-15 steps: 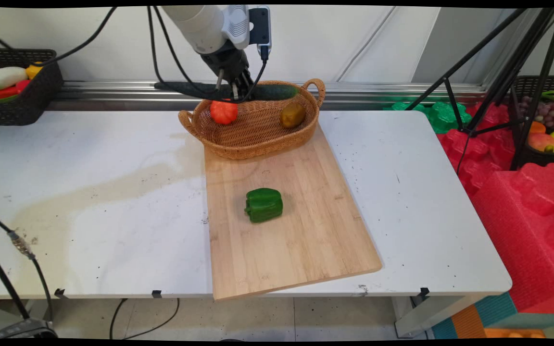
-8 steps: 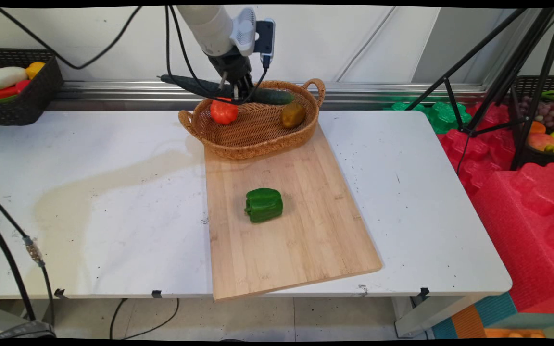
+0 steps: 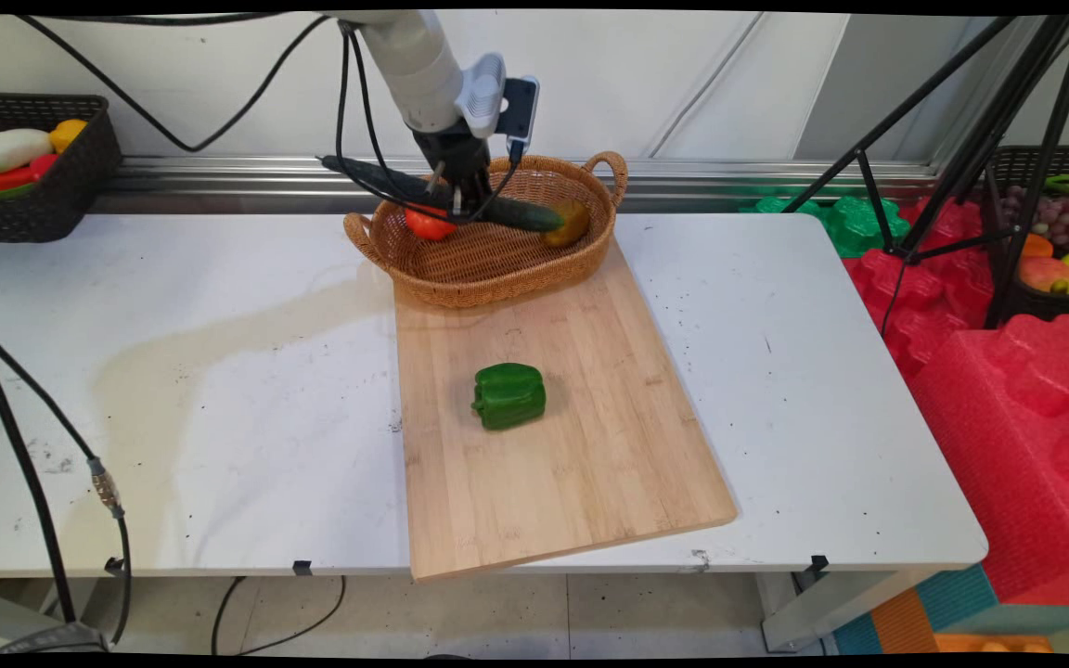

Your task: Place the picked object in the vegetable basket

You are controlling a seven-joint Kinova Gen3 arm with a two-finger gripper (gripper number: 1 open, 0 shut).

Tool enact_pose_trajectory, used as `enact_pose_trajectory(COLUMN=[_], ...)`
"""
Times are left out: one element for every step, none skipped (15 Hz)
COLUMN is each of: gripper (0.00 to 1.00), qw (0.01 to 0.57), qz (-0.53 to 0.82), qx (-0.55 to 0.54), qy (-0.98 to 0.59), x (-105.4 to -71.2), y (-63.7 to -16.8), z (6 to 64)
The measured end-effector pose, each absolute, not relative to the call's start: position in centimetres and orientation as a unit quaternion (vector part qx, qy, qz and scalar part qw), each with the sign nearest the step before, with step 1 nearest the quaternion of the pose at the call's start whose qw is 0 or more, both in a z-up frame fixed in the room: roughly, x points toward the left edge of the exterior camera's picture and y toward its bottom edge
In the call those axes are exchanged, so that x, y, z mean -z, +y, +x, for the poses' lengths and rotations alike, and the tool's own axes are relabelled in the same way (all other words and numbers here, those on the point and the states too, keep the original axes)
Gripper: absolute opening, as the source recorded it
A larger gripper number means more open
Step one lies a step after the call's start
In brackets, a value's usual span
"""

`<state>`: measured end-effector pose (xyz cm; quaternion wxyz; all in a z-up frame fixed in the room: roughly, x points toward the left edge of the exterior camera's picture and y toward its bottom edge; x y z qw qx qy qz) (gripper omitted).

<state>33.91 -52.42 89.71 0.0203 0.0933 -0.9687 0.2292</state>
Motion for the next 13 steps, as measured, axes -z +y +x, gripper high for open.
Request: enact_pose_trajectory(gripper=[0.0,0.0,0.0,0.0,0.0,0.0,0.0,1.0,1.0,1.0,1.0,1.0,1.0], qw=[0.019,0.017,0.016,0.015,0.014,0.013,0.013,0.013,0.013,0.013,0.013,0.015,0.017], qz=[0.09,0.087,0.084,0.08,0.077,0.074,0.072,0.069,0.067,0.065,0.063,0.061,0.063], qx=[-0.225,-0.222,-0.22,-0.217,-0.214,-0.212,-0.211,-0.21,-0.209,-0.208,-0.208,-0.207,-0.208], qy=[-0.97,-0.971,-0.972,-0.973,-0.974,-0.974,-0.975,-0.975,-0.976,-0.976,-0.976,-0.976,-0.976], x=[-89.4,-89.1,-88.9,-88.6,-88.4,-88.2,-88.1,-88.0,-88.0,-88.0,-87.9,-88.0,-88.0], y=[-52.5,-52.5,-52.6,-52.6,-52.6,-52.5,-52.5,-52.5,-52.4,-52.3,-52.3,-52.1,-52.0], z=[33.9,33.9,33.9,33.9,33.8,33.8,33.8,33.7,33.7,33.6,33.6,33.5,33.5])
